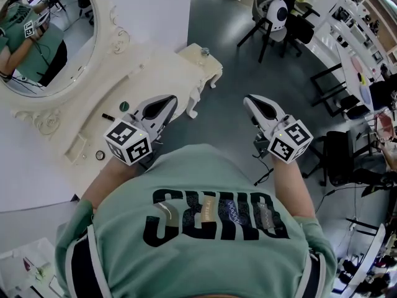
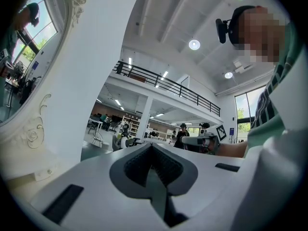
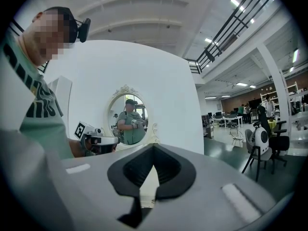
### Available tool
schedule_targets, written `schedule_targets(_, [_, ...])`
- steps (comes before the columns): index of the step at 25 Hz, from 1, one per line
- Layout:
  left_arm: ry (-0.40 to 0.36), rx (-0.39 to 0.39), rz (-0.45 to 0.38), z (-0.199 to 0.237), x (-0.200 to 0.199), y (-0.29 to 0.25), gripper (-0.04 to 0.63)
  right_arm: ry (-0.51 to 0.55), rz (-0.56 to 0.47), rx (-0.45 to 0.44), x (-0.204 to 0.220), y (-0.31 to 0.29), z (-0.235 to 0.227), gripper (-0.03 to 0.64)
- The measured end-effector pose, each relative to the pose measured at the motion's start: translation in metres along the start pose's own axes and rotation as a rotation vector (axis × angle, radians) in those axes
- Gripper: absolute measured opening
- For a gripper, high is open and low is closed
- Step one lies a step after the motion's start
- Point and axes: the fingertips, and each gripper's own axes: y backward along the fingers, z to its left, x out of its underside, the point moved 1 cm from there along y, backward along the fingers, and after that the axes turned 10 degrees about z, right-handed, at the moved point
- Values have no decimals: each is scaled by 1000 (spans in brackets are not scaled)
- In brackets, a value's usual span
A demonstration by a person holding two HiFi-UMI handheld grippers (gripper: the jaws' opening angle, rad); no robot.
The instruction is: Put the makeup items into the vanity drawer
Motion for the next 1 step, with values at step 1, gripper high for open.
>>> schedule_targets(1, [0, 0, 0, -1, 1, -1, 3, 1, 0, 0, 1, 1, -1, 6])
